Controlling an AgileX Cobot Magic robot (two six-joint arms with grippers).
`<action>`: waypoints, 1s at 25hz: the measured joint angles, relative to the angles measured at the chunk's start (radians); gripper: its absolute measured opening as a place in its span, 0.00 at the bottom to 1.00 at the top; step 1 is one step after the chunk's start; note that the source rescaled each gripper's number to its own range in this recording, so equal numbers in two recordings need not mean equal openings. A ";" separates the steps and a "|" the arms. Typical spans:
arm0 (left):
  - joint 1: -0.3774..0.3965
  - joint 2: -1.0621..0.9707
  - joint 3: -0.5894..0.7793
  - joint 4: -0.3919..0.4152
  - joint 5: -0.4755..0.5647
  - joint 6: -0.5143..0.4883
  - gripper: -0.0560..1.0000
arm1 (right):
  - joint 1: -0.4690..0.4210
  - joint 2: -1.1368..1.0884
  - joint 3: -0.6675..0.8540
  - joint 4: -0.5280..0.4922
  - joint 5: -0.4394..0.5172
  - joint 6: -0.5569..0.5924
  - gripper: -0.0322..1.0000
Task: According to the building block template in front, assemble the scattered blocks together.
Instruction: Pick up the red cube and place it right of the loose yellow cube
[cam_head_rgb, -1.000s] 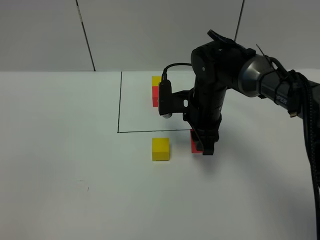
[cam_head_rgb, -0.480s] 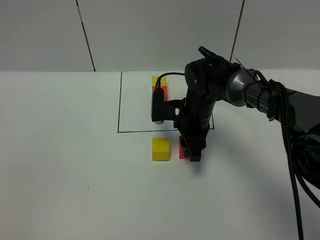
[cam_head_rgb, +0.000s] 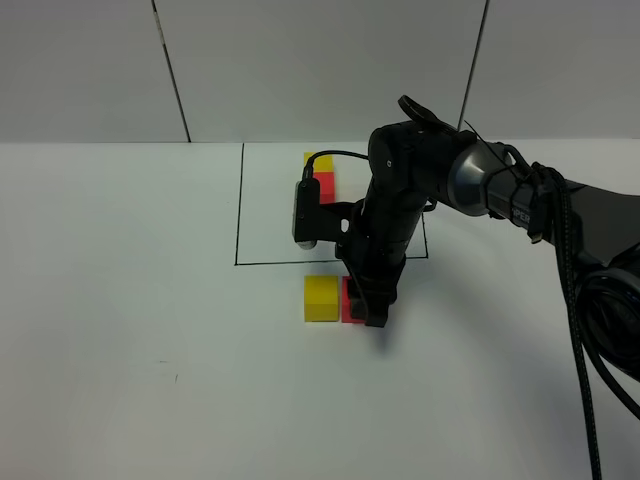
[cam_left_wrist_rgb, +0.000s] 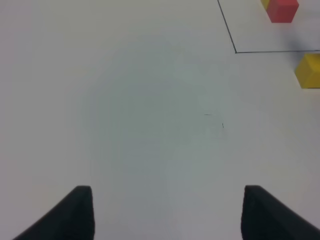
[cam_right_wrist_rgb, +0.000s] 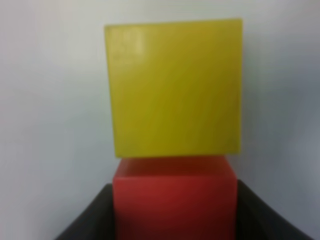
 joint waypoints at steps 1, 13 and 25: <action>0.000 0.000 0.000 0.000 0.000 0.000 0.44 | 0.000 0.000 0.000 0.004 -0.004 -0.002 0.04; 0.000 0.000 0.000 0.000 0.000 0.000 0.44 | 0.000 0.002 -0.001 0.009 0.000 -0.054 0.04; 0.000 0.000 0.000 0.000 0.000 0.000 0.44 | 0.000 0.002 -0.001 0.021 0.000 -0.078 0.04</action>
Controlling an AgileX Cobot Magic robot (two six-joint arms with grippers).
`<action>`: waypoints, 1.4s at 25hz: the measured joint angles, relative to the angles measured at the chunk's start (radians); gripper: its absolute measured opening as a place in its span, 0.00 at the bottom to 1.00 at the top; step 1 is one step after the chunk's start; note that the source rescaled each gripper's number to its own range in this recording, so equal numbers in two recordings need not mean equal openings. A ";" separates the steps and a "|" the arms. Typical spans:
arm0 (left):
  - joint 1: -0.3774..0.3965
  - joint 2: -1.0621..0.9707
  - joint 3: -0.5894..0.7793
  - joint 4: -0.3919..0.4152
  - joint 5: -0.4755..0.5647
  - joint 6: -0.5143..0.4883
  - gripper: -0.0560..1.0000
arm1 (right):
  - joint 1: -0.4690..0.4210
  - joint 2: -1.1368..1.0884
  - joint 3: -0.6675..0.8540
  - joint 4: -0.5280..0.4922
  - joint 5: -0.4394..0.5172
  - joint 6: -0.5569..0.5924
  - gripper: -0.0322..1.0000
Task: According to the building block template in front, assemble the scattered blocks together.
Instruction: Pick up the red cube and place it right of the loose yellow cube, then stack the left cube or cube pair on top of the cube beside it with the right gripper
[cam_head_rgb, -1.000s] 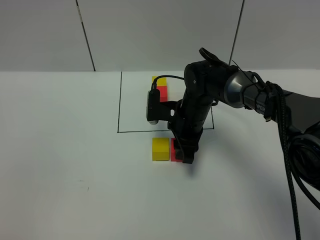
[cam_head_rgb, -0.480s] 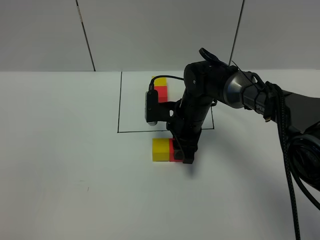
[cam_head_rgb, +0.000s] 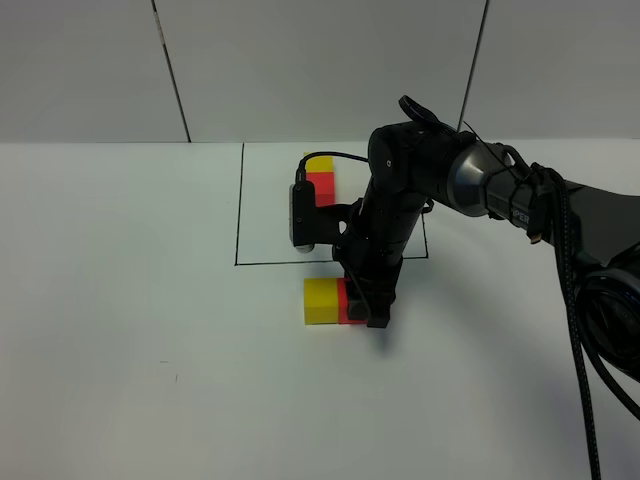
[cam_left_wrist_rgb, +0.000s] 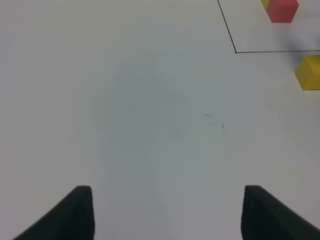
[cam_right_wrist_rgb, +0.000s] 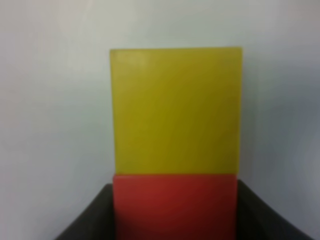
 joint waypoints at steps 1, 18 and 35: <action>0.000 0.000 0.000 0.000 0.000 0.000 0.44 | 0.000 0.001 0.000 0.000 0.000 0.000 0.04; 0.000 0.000 0.000 0.000 0.000 0.000 0.44 | -0.053 -0.277 0.000 -0.039 0.062 0.451 0.85; 0.000 0.000 0.000 0.000 0.000 0.000 0.44 | -0.278 -0.882 0.747 -0.218 -0.597 1.124 0.77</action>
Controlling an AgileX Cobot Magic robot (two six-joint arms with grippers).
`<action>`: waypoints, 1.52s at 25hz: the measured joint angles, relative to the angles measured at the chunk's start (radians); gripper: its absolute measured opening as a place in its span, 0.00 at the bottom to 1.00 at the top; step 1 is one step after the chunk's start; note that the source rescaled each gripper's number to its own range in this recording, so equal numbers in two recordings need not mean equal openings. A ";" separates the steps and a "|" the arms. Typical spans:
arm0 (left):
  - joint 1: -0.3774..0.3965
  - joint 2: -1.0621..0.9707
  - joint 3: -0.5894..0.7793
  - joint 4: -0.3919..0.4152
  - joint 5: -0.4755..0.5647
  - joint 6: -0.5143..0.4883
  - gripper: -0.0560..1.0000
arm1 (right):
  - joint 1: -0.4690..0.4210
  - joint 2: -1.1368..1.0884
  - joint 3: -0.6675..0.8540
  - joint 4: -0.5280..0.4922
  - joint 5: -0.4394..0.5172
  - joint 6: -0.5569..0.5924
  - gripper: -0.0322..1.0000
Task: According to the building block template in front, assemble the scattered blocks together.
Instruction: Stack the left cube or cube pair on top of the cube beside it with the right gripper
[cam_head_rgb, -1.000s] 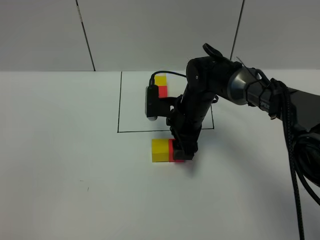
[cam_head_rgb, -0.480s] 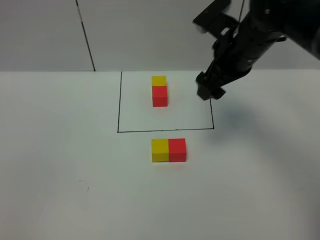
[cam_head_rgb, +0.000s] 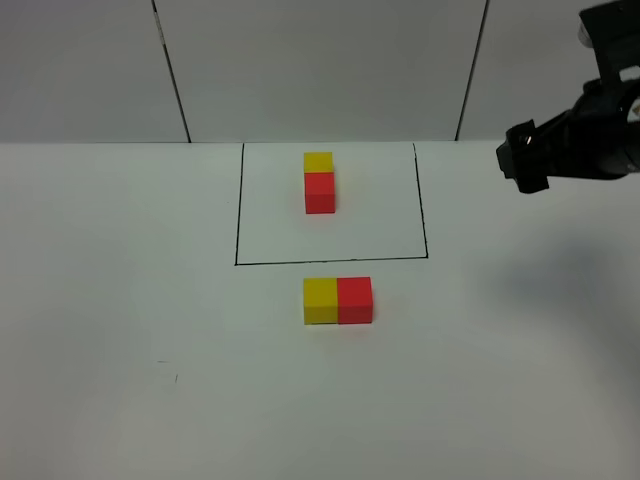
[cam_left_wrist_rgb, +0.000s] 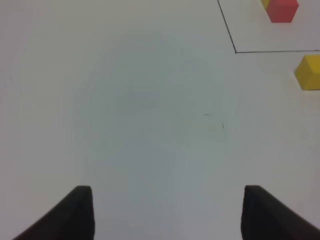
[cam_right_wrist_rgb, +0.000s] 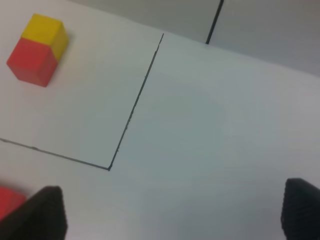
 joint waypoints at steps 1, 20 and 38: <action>0.000 0.000 0.000 0.000 0.000 0.000 0.44 | 0.000 -0.019 0.045 -0.009 -0.034 0.022 0.77; 0.000 0.000 0.000 0.000 0.000 0.000 0.44 | 0.081 0.102 -0.116 -0.021 0.153 -0.332 0.77; 0.000 0.000 0.000 0.000 0.000 0.000 0.44 | 0.299 0.668 -0.607 0.028 0.509 -0.858 0.76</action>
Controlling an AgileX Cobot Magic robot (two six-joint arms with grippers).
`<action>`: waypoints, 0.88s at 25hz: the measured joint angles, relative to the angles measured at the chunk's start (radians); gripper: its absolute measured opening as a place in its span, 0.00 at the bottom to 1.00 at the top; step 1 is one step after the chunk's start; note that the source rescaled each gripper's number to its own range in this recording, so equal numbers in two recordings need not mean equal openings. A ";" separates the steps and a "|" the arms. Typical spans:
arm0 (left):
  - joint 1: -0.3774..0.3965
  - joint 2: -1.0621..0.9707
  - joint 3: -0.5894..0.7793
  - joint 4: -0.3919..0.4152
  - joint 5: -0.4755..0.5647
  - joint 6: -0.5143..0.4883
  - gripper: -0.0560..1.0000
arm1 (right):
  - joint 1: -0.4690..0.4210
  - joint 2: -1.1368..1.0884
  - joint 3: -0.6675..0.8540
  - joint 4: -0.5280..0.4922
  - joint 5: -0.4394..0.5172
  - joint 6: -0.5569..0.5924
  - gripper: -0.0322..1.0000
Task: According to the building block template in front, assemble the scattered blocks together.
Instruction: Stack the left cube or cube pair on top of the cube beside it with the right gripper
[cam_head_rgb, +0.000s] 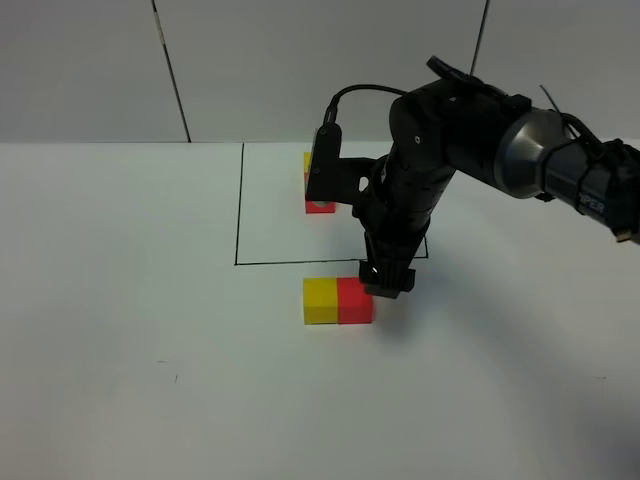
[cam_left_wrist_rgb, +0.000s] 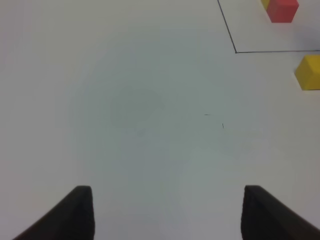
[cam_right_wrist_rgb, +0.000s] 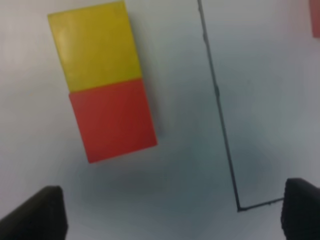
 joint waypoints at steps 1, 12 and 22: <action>0.000 0.000 0.000 0.000 0.000 0.000 0.44 | 0.000 0.013 -0.004 0.011 0.001 -0.009 0.75; 0.000 0.000 0.000 0.000 0.000 0.000 0.44 | 0.055 0.109 -0.021 0.060 -0.039 -0.056 0.74; 0.000 0.000 0.000 0.000 0.000 0.000 0.44 | 0.070 0.188 -0.063 0.064 -0.060 -0.057 0.74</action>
